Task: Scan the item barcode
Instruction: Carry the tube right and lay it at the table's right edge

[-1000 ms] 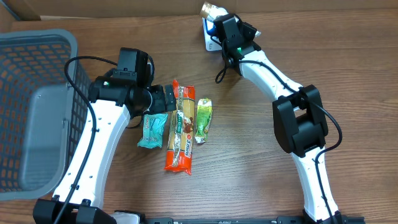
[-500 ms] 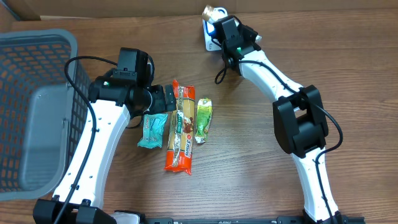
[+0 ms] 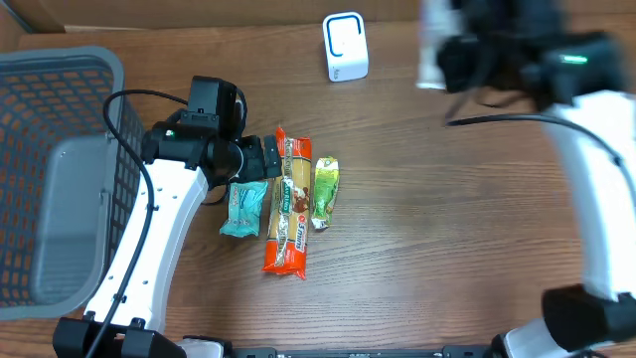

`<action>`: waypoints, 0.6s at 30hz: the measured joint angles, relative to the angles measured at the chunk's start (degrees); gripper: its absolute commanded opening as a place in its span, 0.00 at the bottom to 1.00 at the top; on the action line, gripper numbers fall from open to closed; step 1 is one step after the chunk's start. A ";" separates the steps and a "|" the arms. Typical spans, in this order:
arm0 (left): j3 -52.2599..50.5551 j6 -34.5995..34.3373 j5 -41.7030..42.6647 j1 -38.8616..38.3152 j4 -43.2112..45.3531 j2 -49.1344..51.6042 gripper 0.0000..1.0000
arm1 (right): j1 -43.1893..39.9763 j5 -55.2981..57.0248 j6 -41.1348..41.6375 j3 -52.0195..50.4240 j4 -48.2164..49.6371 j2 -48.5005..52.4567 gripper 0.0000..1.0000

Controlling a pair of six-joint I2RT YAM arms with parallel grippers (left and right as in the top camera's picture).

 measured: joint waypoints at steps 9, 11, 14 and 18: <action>0.00 0.00 0.02 0.00 0.00 0.00 1.00 | -16.02 -4.00 25.64 -18.08 3.78 3.13 0.04; 0.00 0.00 0.02 0.00 -0.04 0.00 1.00 | -17.90 -4.31 30.18 -25.44 8.22 3.96 0.04; 0.00 0.00 0.02 0.00 -0.04 0.00 1.00 | -20.79 -4.48 36.98 -35.71 16.46 4.02 0.04; 0.00 0.00 0.02 0.00 0.02 0.00 1.00 | -24.87 -4.55 44.59 -47.19 28.04 4.02 0.04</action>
